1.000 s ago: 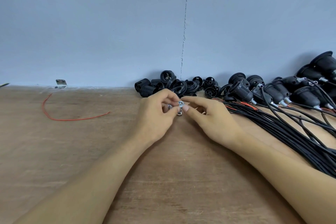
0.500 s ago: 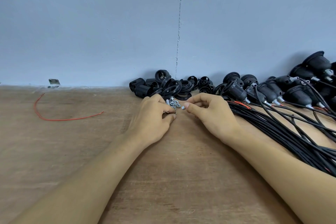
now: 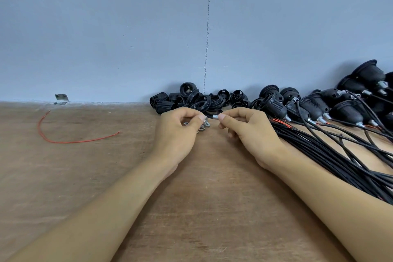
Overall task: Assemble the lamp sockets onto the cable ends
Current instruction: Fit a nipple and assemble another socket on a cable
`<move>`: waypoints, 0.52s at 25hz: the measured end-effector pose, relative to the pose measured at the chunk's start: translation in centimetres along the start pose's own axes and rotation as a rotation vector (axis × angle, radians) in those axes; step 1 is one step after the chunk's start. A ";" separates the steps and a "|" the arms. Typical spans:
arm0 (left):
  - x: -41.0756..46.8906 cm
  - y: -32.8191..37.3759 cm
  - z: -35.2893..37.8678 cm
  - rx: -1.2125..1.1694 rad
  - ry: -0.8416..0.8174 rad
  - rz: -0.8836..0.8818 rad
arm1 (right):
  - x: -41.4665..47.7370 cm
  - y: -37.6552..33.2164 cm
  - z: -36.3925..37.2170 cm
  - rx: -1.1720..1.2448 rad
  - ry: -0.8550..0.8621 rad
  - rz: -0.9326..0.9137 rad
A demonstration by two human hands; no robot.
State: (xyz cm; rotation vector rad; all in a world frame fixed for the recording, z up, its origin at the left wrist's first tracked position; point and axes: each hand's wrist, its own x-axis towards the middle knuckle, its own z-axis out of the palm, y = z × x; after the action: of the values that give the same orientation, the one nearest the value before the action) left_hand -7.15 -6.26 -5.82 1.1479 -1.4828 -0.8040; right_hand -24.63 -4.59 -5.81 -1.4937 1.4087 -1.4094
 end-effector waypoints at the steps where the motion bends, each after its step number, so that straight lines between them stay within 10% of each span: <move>1: 0.0 0.2 0.2 -0.128 0.028 -0.089 | -0.1 -0.2 0.0 0.055 -0.018 -0.011; 13: -0.4 0.0 0.7 -0.507 -0.048 -0.370 | -0.7 -0.5 0.9 -0.023 -0.024 -0.159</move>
State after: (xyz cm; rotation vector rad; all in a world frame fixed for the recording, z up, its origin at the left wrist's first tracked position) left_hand -7.82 -5.98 -6.09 1.0220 -1.0227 -1.3780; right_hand -23.55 -3.94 -5.69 -1.6636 1.3195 -1.4692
